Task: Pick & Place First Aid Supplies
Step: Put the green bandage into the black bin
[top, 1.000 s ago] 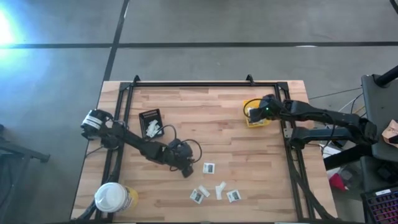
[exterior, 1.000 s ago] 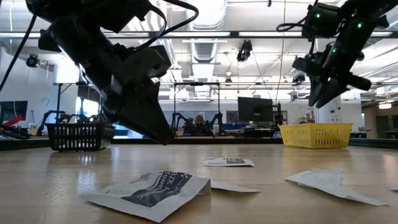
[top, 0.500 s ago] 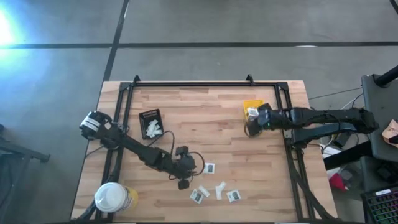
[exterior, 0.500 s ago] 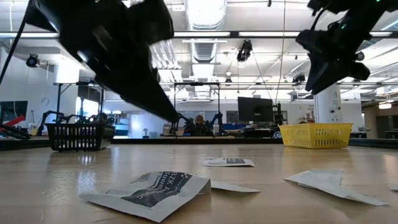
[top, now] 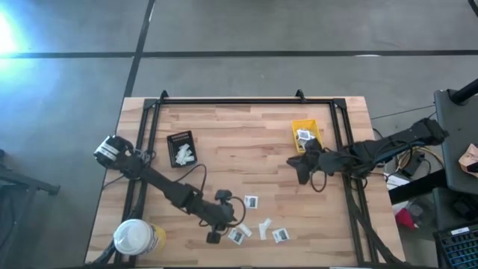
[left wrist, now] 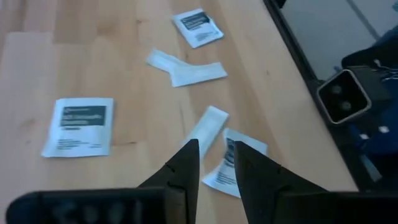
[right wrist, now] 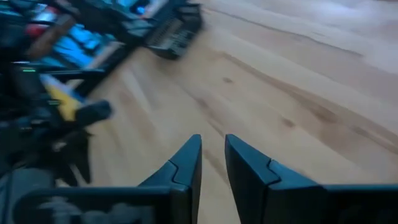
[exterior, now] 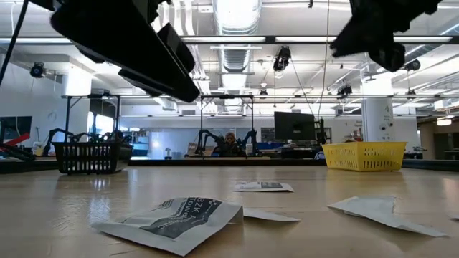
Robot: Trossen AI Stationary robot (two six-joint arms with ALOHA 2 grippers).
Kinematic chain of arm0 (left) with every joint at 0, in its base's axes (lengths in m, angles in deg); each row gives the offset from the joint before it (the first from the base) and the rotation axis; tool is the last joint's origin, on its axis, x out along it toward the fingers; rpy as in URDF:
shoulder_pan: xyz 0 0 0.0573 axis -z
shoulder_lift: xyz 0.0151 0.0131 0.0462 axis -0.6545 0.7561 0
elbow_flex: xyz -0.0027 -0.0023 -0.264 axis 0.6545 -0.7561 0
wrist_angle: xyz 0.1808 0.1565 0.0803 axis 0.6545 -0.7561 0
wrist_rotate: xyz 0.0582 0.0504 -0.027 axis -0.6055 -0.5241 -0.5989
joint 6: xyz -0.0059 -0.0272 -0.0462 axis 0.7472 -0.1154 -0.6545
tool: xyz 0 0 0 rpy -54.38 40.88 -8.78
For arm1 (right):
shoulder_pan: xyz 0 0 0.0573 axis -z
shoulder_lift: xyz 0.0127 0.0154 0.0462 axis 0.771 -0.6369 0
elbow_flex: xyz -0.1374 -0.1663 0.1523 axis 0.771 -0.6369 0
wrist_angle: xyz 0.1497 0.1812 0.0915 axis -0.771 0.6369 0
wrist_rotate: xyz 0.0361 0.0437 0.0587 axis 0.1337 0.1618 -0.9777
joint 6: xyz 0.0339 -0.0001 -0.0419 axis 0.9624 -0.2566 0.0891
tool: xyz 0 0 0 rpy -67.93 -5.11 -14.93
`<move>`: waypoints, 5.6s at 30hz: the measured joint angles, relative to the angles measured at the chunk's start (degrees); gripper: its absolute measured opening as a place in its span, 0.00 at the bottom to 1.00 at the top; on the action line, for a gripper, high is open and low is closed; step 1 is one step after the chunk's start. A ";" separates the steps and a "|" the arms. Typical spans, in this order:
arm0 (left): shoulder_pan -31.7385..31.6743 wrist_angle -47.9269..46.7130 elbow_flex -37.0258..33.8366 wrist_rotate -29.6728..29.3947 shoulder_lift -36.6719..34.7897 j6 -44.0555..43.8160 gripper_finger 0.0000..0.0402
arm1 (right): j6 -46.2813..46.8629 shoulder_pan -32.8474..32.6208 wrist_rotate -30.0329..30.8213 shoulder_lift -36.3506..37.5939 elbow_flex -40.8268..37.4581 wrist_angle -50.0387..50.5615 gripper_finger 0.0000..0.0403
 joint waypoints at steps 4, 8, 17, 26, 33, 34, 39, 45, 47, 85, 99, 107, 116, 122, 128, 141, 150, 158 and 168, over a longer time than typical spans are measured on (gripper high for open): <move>0.88 1.90 -0.06 2.76 0.09 -0.30 0.21 | -2.42 -1.69 0.12 0.00 -0.03 -4.46 0.17; 1.73 5.69 -0.14 4.56 0.89 -0.34 0.19 | -2.56 -2.11 0.24 0.00 -0.13 -4.94 0.18; 1.82 10.54 -0.20 5.28 4.78 -2.21 0.16 | -0.60 -2.11 0.27 -0.06 -2.10 -4.87 0.16; 1.60 10.93 -0.26 3.51 6.05 -3.52 0.15 | 0.47 -3.07 -0.58 -6.75 -2.51 -8.86 0.18; -0.54 15.42 -0.24 3.09 7.76 -1.96 0.13 | -0.96 -4.31 -3.45 -15.12 -1.69 -14.75 0.17; -0.79 16.04 -0.24 3.66 8.33 -1.67 0.13 | -1.08 -4.39 -3.53 -16.19 -1.23 -15.11 0.17; -1.72 17.17 -0.02 4.19 10.72 -1.52 0.09 | -1.40 -4.58 -5.21 -20.30 0.89 -15.06 0.15; -2.48 17.25 0.20 4.12 12.47 -1.49 0.02 | -3.06 -4.60 -6.56 -23.12 3.58 -15.06 0.15; -2.94 17.15 0.20 4.13 13.13 -1.49 0.01 | -3.87 -4.58 -6.55 -23.71 4.32 -15.12 0.15; -5.99 3.81 -0.22 -11.49 13.42 -17.81 0.00 | -11.53 -9.45 -10.64 -24.06 5.50 -15.12 0.15; -6.22 3.62 -0.29 -9.42 13.51 -28.72 0.00 | -36.41 -14.07 -10.31 -31.55 12.94 -11.90 0.13; -6.20 3.61 -0.31 -7.57 13.53 -35.37 0.00 | -43.86 -14.32 -6.67 -40.09 26.48 10.70 0.13; -6.14 3.63 -0.33 -4.73 13.53 -37.88 0.00 | -49.72 -16.15 -5.83 -51.63 34.61 16.07 0.09; -6.14 3.52 -0.33 -4.75 13.53 -38.94 0.00 | -52.80 -16.21 -5.89 -56.00 39.25 16.17 0.09; -6.11 3.48 -0.27 -4.81 13.53 -40.37 0.00 | -55.79 -16.21 -6.19 -59.43 41.55 15.98 0.09; -6.09 3.51 -0.31 -5.33 13.53 -42.45 0.00 | -58.61 -15.06 -6.18 -68.17 47.25 16.60 0.19; -6.09 3.50 -0.29 -5.45 13.53 -42.74 0.00 | -58.09 -14.22 -4.78 -69.37 47.21 14.15 0.27; -6.09 3.61 -0.26 -5.63 13.53 -43.30 0.00 | -59.77 -13.84 -4.89 -69.40 45.84 10.70 0.26; -6.09 4.07 -0.26 -5.69 13.55 -43.85 0.01 | -58.28 -12.80 -6.11 -69.42 43.43 9.55 0.22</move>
